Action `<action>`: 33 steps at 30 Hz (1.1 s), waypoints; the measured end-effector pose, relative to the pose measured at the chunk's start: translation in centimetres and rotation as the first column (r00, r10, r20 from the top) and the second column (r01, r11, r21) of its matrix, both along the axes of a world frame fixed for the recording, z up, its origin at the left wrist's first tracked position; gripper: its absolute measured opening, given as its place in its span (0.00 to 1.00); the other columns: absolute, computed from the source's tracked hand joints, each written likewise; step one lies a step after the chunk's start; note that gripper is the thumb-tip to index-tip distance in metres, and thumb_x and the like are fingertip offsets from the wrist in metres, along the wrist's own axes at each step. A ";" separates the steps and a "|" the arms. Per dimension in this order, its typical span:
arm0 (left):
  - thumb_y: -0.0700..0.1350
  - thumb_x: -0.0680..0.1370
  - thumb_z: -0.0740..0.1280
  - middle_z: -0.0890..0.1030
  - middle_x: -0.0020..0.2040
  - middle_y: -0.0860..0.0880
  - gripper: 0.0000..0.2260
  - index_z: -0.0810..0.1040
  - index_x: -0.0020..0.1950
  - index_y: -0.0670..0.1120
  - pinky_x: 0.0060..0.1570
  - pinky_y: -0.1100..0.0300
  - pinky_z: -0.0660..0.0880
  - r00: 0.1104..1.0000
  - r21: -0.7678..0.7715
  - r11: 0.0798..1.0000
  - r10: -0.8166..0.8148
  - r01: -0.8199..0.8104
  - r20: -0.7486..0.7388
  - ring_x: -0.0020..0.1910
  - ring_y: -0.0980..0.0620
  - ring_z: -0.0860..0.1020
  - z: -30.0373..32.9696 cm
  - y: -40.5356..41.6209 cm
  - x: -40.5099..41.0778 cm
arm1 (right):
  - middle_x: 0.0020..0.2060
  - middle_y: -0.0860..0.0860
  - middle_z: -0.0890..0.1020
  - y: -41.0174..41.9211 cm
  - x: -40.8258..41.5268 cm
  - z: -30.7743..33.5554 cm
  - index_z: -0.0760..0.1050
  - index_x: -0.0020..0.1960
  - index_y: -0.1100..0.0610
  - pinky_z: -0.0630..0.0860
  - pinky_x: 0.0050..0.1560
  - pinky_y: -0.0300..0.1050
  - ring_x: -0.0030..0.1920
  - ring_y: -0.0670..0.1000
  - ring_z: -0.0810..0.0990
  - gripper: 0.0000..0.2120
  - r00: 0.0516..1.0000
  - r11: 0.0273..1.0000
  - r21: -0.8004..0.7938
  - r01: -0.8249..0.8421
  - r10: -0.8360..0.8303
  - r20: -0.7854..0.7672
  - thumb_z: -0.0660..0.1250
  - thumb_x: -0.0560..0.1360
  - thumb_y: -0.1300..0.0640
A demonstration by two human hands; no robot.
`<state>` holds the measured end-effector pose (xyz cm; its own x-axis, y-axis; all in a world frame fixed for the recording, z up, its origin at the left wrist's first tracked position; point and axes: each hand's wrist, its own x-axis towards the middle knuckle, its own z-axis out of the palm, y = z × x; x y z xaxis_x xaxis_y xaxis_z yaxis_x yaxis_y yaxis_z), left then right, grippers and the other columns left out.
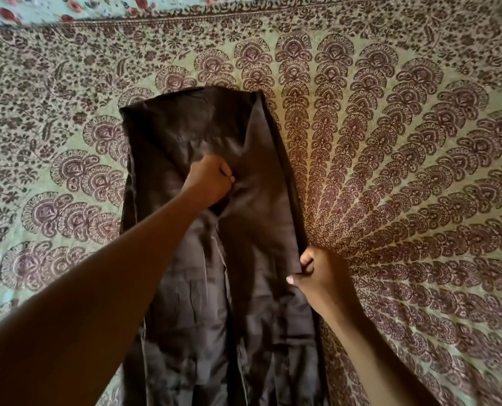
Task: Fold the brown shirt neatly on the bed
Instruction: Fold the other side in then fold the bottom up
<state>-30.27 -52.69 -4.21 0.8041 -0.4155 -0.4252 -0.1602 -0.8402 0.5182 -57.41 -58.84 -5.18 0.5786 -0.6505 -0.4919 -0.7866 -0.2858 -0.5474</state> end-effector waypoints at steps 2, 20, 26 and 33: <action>0.61 0.72 0.76 0.79 0.53 0.49 0.18 0.80 0.52 0.51 0.56 0.53 0.80 0.999 0.043 0.998 -0.043 0.043 0.006 0.52 0.48 0.81 0.0 0.3 -0.8 | 0.32 0.47 0.79 0.2 -0.2 0.0 0.76 0.42 0.55 0.70 0.30 0.39 0.31 0.44 0.77 0.13 1.000 1.000 -0.007 -0.003 0.004 0.005 0.81 0.69 0.57; 0.46 0.77 0.73 0.82 0.60 0.47 0.19 0.74 0.67 0.52 0.71 0.41 0.66 0.983 0.099 0.993 -0.084 0.069 0.164 0.64 0.43 0.77 0.5 4.9 -6.3 | 0.39 0.53 0.83 1.9 -3.9 0.3 0.78 0.44 0.58 0.72 0.33 0.41 0.37 0.51 0.82 0.17 0.993 0.999 0.036 -0.023 0.028 -0.116 0.84 0.65 0.56; 0.47 0.78 0.72 0.76 0.65 0.44 0.19 0.73 0.67 0.48 0.70 0.41 0.67 0.941 0.055 0.989 -0.147 0.137 0.304 0.68 0.41 0.71 0.3 5.2 -7.7 | 0.34 0.50 0.83 3.2 -6.0 1.0 0.78 0.42 0.57 0.79 0.35 0.49 0.37 0.52 0.83 0.19 0.998 1.000 0.010 -0.017 0.018 -0.054 0.86 0.61 0.53; 0.54 0.77 0.69 0.72 0.67 0.44 0.18 0.76 0.64 0.49 0.60 0.41 0.71 0.790 0.134 0.895 -0.440 0.426 0.427 0.65 0.39 0.71 -0.7 11.8 -17.6 | 0.53 0.53 0.82 5.9 -9.1 2.1 0.77 0.63 0.57 0.71 0.43 0.41 0.53 0.55 0.81 0.32 0.985 0.990 0.062 -0.127 0.134 -0.111 0.85 0.65 0.50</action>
<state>-47.89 -40.89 -4.91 0.6459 -0.7578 -0.0924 -0.7128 -0.6420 0.2825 -66.49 -52.92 -3.08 0.5944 -0.5434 -0.5928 -0.8031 -0.3621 -0.4733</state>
